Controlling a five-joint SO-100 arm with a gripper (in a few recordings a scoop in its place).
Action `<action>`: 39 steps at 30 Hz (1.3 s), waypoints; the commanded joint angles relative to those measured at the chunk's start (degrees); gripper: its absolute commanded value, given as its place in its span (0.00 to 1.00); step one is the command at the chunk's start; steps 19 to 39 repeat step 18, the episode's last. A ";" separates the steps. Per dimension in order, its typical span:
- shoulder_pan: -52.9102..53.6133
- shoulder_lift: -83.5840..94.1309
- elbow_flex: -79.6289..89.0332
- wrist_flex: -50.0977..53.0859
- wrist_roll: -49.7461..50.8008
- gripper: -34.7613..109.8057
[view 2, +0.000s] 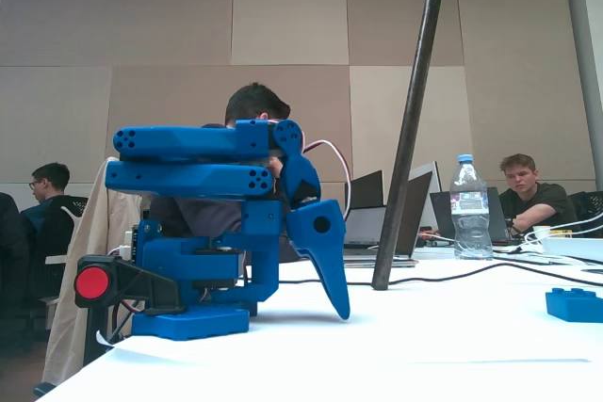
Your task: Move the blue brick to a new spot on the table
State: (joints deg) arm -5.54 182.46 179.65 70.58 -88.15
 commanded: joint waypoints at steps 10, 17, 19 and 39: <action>1.49 6.77 4.57 -0.35 1.49 0.24; 2.46 7.38 4.83 -0.88 2.29 0.24; 2.90 7.38 4.83 -0.88 2.02 0.24; 2.90 7.38 4.83 -0.88 2.02 0.24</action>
